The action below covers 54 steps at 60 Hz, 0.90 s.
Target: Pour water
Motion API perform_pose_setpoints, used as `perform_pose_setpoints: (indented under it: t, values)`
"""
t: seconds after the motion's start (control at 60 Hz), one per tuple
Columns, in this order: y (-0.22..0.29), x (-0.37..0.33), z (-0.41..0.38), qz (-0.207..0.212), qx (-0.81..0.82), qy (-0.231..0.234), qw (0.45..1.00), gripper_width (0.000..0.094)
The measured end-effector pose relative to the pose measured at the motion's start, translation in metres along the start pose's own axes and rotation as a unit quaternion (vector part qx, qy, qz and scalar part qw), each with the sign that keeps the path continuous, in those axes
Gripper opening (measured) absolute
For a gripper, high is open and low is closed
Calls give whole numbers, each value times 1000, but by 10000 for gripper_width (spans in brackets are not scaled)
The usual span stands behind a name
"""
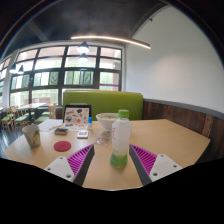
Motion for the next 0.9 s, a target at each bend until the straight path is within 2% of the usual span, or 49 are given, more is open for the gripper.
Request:
perform_pose_setpoints:
  t: [0.2, 0.25, 0.267, 0.3, 0.317, 0.367, 0.4, 0.45, 0.467, 0.5, 0.517, 0.75, 0.9]
  values:
    - [-14, 87, 21, -16, 6, -12, 1000, 799]
    - [-17, 100, 23, -18, 3, -12, 1000, 773]
    - [-20, 104, 24, -22, 1, -12, 1000, 729]
    - [-24, 111, 27, -30, -4, -15, 999, 503]
    - [-26, 113, 28, -33, -7, -16, 999, 429]
    - [-25, 118, 28, -21, -1, -18, 1000, 425]
    - [-25, 119, 29, -13, 0, -13, 1000, 373]
    - [-24, 120, 28, -3, 5, -10, 1000, 352]
    - [-24, 120, 29, 1, 8, -10, 1000, 295]
    - [-25, 123, 27, -1, 20, -10, 1000, 293]
    - [-26, 124, 27, -1, 24, -9, 1000, 255]
    - [-23, 118, 15, -11, -20, 0, 1000, 254]
    - [7, 107, -35, -3, -116, 10, 993, 255]
Point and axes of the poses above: the point between the fingertips, and its own axes, seen from behind it with the camera up: z to the right, y up, x forward, the way the camera looks, the point moved 6 cm from there along -x, backward, against the way the camera looks, and after that the axes turned 7 degrees about z, right-handed, at the moved point
